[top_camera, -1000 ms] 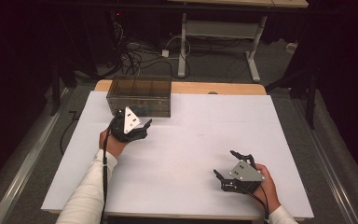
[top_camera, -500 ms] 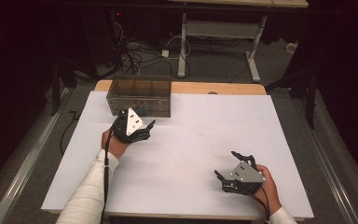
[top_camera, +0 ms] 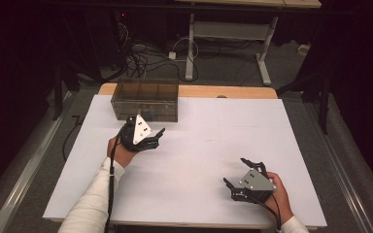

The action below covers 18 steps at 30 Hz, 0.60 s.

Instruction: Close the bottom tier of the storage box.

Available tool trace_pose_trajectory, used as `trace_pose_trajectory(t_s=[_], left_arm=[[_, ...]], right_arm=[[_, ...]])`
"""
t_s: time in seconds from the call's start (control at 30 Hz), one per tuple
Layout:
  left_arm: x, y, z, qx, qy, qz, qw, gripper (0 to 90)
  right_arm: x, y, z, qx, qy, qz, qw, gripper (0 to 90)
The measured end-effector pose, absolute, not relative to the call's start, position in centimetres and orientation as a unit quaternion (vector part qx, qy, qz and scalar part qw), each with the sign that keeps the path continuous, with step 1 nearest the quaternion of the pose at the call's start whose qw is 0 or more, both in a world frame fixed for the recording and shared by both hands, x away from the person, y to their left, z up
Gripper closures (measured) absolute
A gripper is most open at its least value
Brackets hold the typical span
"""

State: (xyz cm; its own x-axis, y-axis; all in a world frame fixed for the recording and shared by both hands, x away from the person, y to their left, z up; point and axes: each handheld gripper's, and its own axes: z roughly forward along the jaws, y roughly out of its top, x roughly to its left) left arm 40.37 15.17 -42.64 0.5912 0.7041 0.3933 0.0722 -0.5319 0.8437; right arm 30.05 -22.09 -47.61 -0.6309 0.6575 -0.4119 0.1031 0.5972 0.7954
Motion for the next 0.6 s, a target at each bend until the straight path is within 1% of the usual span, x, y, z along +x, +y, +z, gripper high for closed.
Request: trace_pose_trajectory(t_s=[0.6], left_arm=[[38.9, 14.0, -42.1, 0.796, 0.22, 0.369, 0.426, 23.6]], right_arm=[[29.9, -22.0, -47.6, 0.231, 0.819, 0.383, 0.361, 16.5]])
